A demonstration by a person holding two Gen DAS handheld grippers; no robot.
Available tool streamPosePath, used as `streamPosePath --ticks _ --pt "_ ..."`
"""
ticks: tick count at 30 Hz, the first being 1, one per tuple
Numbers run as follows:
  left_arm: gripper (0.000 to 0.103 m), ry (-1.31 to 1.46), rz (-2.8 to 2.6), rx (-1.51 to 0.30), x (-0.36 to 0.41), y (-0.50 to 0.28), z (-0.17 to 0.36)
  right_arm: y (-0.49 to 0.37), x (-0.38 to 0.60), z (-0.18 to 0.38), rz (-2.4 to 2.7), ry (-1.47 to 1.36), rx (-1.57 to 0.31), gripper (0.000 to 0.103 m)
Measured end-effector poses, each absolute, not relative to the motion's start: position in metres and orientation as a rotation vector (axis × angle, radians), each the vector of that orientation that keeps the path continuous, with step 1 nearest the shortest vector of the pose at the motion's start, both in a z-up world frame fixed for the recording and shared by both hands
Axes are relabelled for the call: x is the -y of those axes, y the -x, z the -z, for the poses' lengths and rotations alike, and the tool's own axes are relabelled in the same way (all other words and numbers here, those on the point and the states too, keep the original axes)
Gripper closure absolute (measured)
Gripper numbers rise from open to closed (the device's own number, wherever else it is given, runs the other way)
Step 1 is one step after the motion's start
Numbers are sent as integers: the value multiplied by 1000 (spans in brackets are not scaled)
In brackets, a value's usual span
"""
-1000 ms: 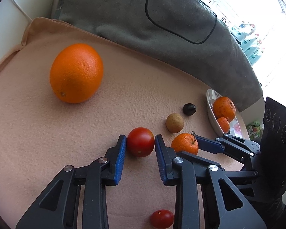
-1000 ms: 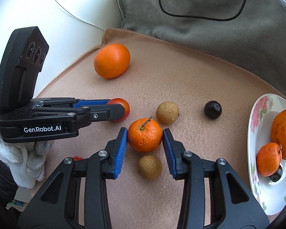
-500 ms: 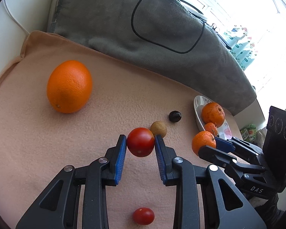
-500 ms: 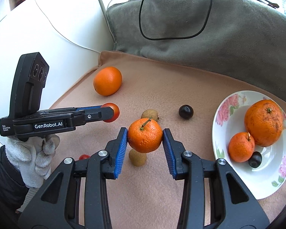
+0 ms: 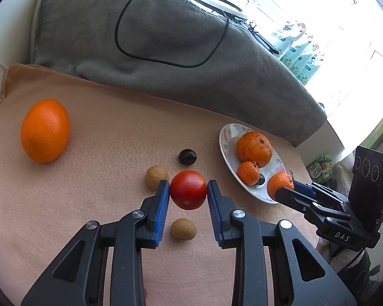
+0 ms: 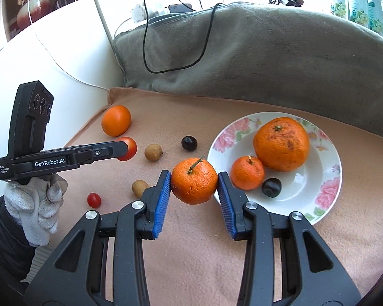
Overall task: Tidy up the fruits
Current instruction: 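Carry the tomato and tangerine toward the plate with both grippers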
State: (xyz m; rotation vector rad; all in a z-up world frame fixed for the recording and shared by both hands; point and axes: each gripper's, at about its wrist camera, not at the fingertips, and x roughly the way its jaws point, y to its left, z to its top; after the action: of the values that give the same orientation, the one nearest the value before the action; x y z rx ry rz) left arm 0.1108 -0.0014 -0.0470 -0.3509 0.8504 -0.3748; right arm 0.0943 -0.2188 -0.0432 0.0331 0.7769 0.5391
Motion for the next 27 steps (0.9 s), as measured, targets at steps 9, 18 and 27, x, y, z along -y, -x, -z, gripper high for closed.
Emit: streamPosePath --ticks 9,18,27 --pt "74 319 416 -857 33 -119 43 -92 270 46 -453 -74 -777 64" --pt "74 267 443 -860 64 -132 41 -96 295 53 -400 -97 -786 64" --pt "74 168 434 -853 90 -149 39 -100 305 58 -383 -110 -790 64"
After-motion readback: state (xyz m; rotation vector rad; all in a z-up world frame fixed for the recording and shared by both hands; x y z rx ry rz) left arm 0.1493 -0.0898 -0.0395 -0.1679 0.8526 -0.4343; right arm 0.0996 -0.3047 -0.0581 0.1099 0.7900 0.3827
